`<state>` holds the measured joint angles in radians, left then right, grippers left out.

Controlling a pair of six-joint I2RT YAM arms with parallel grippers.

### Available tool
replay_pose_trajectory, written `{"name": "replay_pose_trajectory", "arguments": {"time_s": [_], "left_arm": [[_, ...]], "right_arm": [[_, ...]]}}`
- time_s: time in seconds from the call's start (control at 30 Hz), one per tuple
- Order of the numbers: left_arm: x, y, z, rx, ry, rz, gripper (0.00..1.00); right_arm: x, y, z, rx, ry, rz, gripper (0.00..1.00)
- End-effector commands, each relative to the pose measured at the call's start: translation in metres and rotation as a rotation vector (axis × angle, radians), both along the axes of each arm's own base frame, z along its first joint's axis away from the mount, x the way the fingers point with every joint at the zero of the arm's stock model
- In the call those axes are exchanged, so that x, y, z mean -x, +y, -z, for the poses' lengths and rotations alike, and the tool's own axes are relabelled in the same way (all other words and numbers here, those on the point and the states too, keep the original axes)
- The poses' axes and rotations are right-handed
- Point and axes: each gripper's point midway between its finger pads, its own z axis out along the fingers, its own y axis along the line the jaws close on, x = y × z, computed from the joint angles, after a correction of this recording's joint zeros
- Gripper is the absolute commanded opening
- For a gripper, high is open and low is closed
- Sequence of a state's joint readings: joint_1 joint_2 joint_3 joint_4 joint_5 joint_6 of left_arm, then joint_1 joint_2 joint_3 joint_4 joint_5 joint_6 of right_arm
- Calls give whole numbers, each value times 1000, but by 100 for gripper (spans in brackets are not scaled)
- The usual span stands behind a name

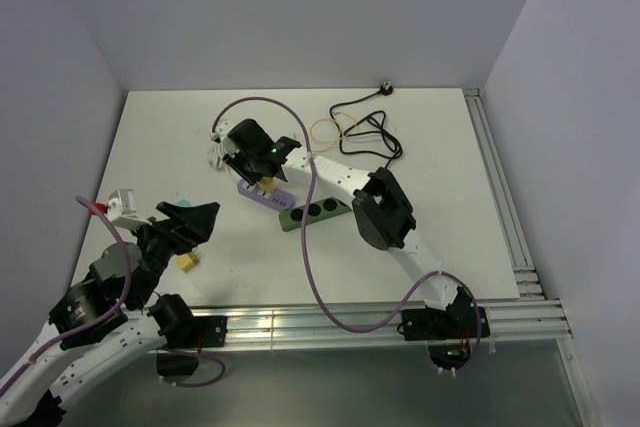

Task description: Insert the plug

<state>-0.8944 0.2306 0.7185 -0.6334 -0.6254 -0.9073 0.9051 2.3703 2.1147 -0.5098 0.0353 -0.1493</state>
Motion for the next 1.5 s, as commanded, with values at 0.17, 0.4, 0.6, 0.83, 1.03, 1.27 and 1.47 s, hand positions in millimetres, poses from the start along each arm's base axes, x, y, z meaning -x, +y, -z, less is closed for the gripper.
{"name": "replay_pose_trajectory", "arguments": {"time_s": [0.17, 0.4, 0.6, 0.83, 1.03, 1.27, 1.47], "left_arm": [[-1, -5, -5, 16, -2, 9, 99], [0, -2, -5, 20, -2, 4, 100], [1, 2, -4, 21, 1, -7, 99], [1, 1, -6, 22, -4, 0, 100], [1, 0, -6, 17, 0, 0, 100], [0, 0, -5, 19, 0, -1, 100], [0, -1, -5, 23, 0, 1, 99]], "right_arm": [[9, -8, 2, 9, 36, -16, 0], [17, -7, -5, -1, 40, -70, 0], [19, -14, 0, 18, 47, -92, 0], [14, -19, 16, 60, 64, -104, 0], [14, -30, 23, 93, 87, -130, 0], [17, -46, 36, 166, 117, -215, 0], [22, -48, 43, 176, 153, -217, 0]]}}
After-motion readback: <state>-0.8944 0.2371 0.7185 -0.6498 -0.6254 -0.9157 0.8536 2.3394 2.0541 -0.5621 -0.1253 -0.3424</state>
